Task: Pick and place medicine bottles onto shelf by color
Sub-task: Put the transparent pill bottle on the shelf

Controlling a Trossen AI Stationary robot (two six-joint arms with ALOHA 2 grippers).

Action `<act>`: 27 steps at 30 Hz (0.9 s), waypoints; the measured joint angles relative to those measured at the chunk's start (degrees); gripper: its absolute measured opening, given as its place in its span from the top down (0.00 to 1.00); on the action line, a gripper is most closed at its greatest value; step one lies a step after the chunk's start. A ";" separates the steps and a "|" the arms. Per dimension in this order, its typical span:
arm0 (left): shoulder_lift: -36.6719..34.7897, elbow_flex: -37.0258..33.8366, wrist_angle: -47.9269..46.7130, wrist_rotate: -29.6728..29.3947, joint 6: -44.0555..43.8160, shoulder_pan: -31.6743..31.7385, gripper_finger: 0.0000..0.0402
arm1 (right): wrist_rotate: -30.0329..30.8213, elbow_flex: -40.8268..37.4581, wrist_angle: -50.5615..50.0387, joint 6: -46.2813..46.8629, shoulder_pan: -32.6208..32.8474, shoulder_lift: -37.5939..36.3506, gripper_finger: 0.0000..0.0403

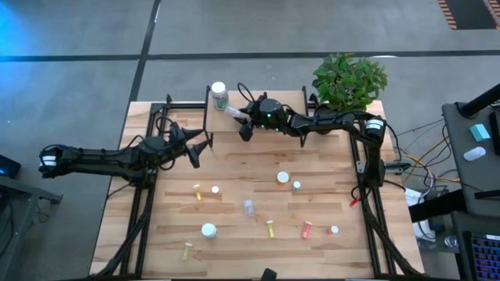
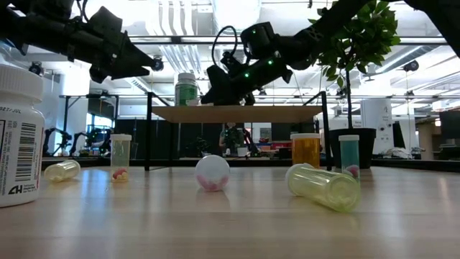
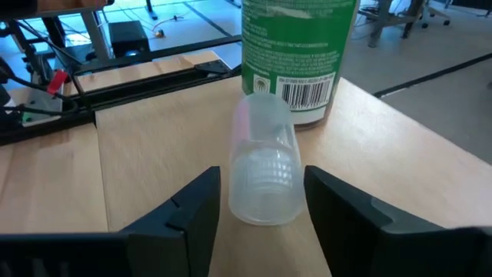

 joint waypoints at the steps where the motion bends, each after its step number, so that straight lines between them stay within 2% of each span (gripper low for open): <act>1: 0.06 0.00 0.00 0.20 -0.02 0.00 0.44 | 0.00 0.02 0.03 -0.07 0.00 0.01 0.57; 9: 0.28 -0.02 0.22 0.20 -0.07 0.00 0.44 | -0.01 0.07 -0.66 -0.73 0.00 0.01 0.70; 19: 0.35 -0.04 1.04 1.27 -0.44 0.02 0.44 | -0.15 0.11 -4.03 -0.57 0.82 -2.07 0.67; 27: 0.93 -0.02 2.93 1.27 2.75 -0.59 0.44 | -0.17 6.92 -18.55 -0.97 2.29 -3.79 0.68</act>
